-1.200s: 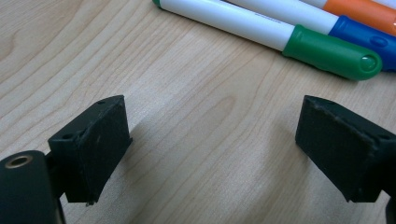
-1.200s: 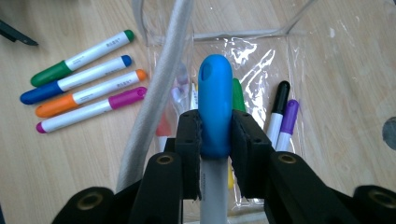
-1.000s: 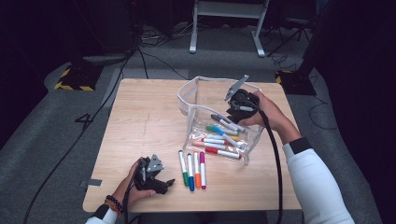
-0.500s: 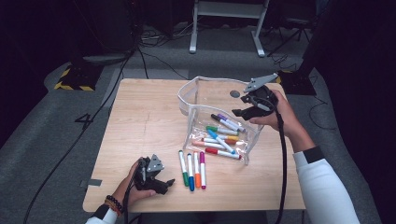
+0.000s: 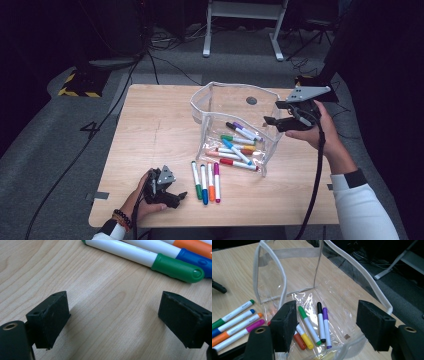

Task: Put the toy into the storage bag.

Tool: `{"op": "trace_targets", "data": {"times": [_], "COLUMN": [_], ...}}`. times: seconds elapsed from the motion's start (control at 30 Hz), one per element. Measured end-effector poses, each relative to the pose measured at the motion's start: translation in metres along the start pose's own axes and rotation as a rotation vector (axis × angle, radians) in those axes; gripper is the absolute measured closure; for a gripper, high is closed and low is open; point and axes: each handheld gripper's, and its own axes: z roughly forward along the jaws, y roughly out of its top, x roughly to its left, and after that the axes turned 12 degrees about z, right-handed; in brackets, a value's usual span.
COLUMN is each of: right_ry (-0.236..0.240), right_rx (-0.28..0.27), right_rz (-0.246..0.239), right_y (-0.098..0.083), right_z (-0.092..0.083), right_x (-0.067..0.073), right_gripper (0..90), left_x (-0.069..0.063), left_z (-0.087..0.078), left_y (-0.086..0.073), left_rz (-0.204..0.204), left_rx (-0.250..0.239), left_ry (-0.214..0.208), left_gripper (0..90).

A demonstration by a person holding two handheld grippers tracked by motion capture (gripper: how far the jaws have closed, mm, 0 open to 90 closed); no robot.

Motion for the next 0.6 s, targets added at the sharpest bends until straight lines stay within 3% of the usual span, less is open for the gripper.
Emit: {"op": "trace_targets", "data": {"times": [0.13,0.33,0.6], "right_ry": [-0.010,-0.018,-0.011], "right_rx": [-0.060,-0.099,-0.115], "right_rz": [0.020,0.022,0.044], "right_y": [-0.016,-0.040,-0.074], "right_z": [-0.024,-0.049,-0.061], "right_x": [-0.002,-0.002,0.003], "right_gripper": [32.3,31.3,30.5], "left_x": [0.000,0.000,0.000], "left_z": [0.000,0.000,0.000], "left_y": [0.000,0.000,0.000], "left_rz": [-0.001,-0.001,-0.003], "left_rx": [0.000,0.000,0.001], "left_ry": [-0.001,0.000,0.002], "left_gripper": [10.2,10.2,10.2]}}
